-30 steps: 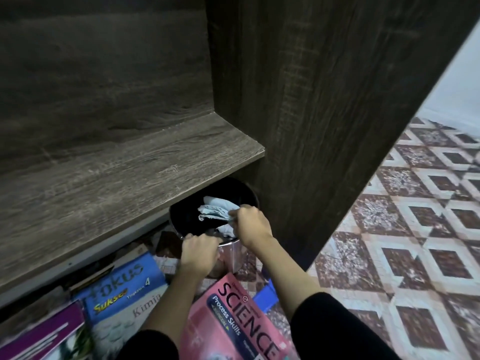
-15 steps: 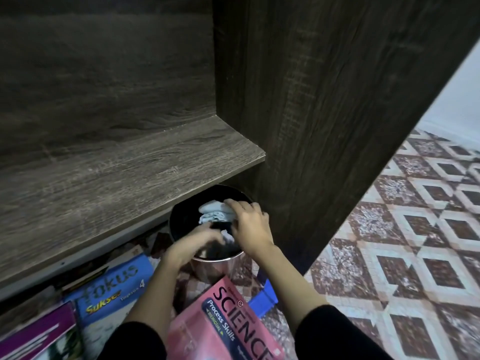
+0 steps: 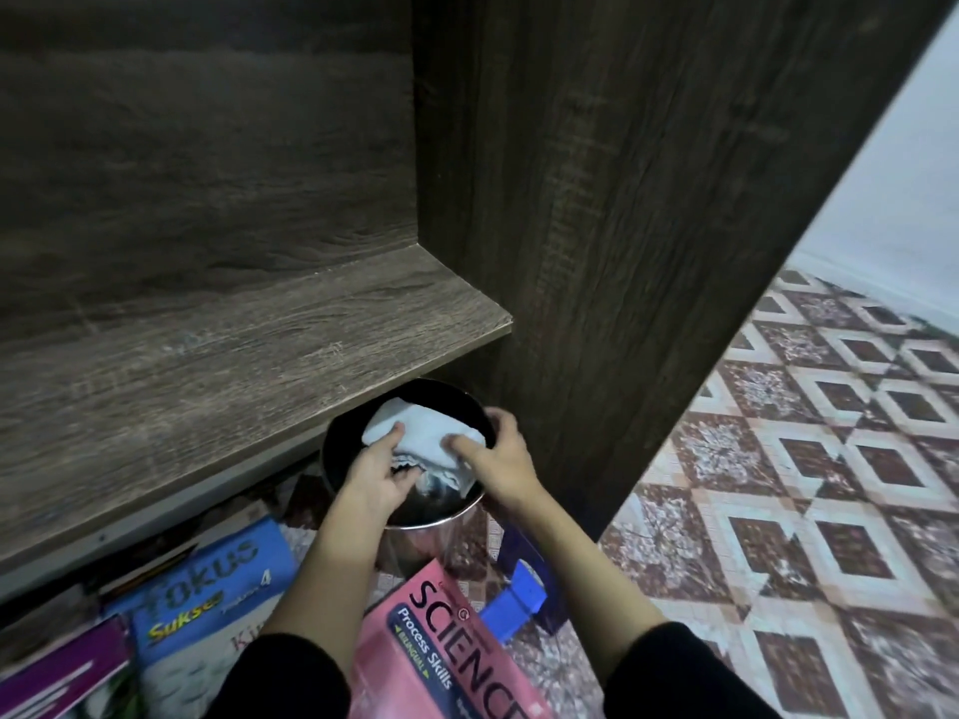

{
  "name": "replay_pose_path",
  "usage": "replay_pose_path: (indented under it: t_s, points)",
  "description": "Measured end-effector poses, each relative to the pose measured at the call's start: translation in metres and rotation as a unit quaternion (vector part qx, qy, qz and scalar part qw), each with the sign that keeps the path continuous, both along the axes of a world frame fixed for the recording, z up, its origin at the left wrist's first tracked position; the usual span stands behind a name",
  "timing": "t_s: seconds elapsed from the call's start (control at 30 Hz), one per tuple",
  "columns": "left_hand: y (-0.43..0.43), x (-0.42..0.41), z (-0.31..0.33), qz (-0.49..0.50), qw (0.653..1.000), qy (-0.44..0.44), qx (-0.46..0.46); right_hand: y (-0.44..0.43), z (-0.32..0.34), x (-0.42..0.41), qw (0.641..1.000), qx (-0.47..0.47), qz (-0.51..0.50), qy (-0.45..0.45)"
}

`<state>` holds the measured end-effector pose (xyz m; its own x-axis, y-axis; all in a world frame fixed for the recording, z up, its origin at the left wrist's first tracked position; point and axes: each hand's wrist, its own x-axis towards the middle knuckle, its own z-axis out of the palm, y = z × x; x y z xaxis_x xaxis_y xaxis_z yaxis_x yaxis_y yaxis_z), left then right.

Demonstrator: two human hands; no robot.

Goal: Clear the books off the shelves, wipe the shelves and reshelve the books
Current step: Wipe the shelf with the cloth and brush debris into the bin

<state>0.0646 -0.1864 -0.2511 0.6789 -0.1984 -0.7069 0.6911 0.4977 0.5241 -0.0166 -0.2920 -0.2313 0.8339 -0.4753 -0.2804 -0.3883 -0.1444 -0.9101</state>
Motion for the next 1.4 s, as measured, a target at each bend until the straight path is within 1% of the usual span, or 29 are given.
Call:
replay_pose_path:
  t_s: [0.07, 0.1, 0.13, 0.23, 0.37, 0.47, 0.57, 0.67, 0.77, 0.83, 0.9, 0.97, 1.03, 1.1, 1.23, 1.3, 1.37, 1.4]
  points:
    - [-0.002, -0.004, 0.004, -0.006, 1.000, 0.005, 0.012, -0.006, 0.002, -0.002, 0.990, 0.130, -0.030, 0.043]
    - [-0.002, -0.007, 0.007, -0.012, 1.000, 0.003, 0.020, -0.007, 0.005, -0.005, 0.985, 0.164, -0.027, 0.052]
    - [-0.002, -0.010, 0.009, -0.021, 0.999, 0.001, 0.034, -0.006, 0.008, -0.007, 0.985, 0.164, -0.027, 0.052]
    - [0.000, -0.020, 0.023, -0.059, 0.994, -0.027, 0.084, -0.005, 0.018, -0.010, 0.991, 0.107, -0.064, 0.040]
    - [-0.007, -0.041, 0.045, -0.120, 0.983, -0.073, 0.114, -0.014, 0.053, -0.024, 0.992, 0.078, -0.091, 0.050]
    - [-0.019, -0.061, 0.066, -0.133, 0.981, -0.097, 0.106, -0.023, 0.086, -0.039, 0.995, 0.019, -0.064, 0.071]
    - [-0.027, -0.076, 0.088, -0.107, 0.984, -0.121, 0.076, -0.032, 0.118, -0.053, 0.997, -0.003, -0.045, 0.070]
    - [-0.030, -0.079, 0.111, -0.086, 0.979, -0.177, 0.050, -0.039, 0.138, -0.064, 0.999, 0.002, -0.039, 0.018]
    - [-0.031, -0.063, 0.136, -0.068, 0.966, -0.243, 0.056, -0.039, 0.148, -0.062, 0.997, 0.027, -0.047, -0.061]
    - [-0.029, -0.045, 0.154, -0.052, 0.961, -0.265, 0.065, -0.035, 0.152, -0.053, 0.990, 0.072, -0.054, -0.111]
    - [-0.028, -0.026, 0.168, -0.023, 0.958, -0.276, 0.076, -0.032, 0.153, -0.041, 0.974, 0.140, -0.059, -0.169]
    - [-0.030, -0.005, 0.176, 0.015, 0.958, -0.274, 0.082, -0.029, 0.150, -0.024, 0.962, 0.162, -0.068, -0.211]
    - [-0.032, 0.013, 0.178, 0.053, 0.959, -0.267, 0.081, -0.023, 0.144, -0.003, 0.960, 0.142, -0.083, -0.225]
    - [-0.035, 0.029, 0.174, 0.066, 0.955, -0.278, 0.083, -0.018, 0.139, 0.019, 0.960, 0.118, -0.103, -0.234]
    - [-0.039, 0.063, 0.159, 0.005, 0.934, -0.334, 0.122, -0.019, 0.131, 0.056, 0.963, 0.031, -0.152, -0.220]
    - [-0.038, 0.077, 0.150, -0.012, 0.922, -0.352, 0.164, -0.022, 0.125, 0.070, 0.965, -0.009, -0.160, -0.206]
    - [-0.037, 0.084, 0.144, -0.035, 0.897, -0.378, 0.229, -0.025, 0.117, 0.079, 0.969, -0.061, -0.148, -0.187]
    - [-0.037, 0.088, 0.141, -0.048, 0.878, -0.392, 0.269, -0.026, 0.112, 0.083, 0.970, -0.089, -0.138, -0.178]
